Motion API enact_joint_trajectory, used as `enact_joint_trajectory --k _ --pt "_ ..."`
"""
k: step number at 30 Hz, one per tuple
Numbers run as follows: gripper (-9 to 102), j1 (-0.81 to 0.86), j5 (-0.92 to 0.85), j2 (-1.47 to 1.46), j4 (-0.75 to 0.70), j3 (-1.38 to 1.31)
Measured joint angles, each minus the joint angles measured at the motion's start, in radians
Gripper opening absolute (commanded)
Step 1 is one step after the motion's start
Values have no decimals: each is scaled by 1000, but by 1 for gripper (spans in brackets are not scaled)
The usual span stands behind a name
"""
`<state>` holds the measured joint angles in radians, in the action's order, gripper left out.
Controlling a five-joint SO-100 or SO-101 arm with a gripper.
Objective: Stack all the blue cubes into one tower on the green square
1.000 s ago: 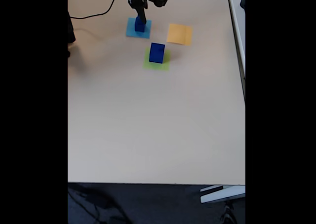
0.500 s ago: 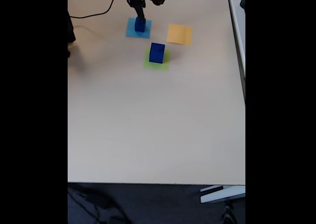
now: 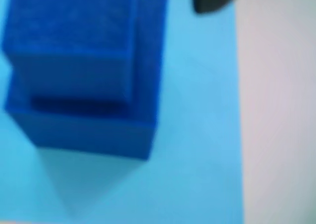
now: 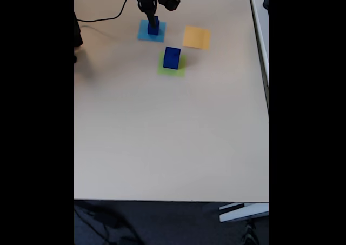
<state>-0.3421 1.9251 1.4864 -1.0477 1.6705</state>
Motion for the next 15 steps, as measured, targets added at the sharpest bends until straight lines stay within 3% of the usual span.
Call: enact_joint_trajectory --k 15 --pt "12 18 -9 0 0 17"
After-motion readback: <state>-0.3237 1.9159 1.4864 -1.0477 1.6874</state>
